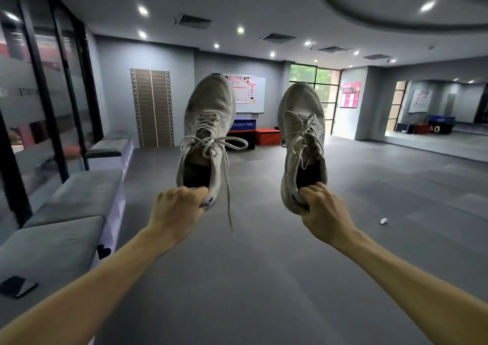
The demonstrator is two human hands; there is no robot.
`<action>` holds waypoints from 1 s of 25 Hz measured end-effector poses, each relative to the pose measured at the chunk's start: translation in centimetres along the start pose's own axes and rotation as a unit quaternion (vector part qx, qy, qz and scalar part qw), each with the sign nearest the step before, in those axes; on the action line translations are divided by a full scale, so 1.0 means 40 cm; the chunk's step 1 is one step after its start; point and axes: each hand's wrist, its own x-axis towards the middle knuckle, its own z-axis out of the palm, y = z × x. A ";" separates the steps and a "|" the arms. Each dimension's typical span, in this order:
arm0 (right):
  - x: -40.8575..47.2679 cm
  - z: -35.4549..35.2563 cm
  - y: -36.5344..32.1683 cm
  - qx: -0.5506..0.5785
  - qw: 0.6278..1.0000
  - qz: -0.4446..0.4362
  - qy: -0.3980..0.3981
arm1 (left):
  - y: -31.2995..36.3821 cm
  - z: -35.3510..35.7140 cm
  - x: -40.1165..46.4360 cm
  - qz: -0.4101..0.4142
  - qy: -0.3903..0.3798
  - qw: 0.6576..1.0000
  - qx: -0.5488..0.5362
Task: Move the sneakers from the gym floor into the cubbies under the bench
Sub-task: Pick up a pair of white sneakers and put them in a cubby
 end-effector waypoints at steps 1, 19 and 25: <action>0.041 0.045 0.027 0.003 1.000 0.000 0.000 | -0.018 0.047 0.035 -0.006 -0.001 1.000 -0.002; 1.009 1.025 0.466 0.041 0.999 -0.024 0.002 | -0.552 1.027 0.870 -0.005 -0.002 0.998 0.057; 1.388 1.375 0.621 0.083 0.996 -0.039 -0.002 | -0.737 1.371 1.173 -0.027 0.012 0.998 0.064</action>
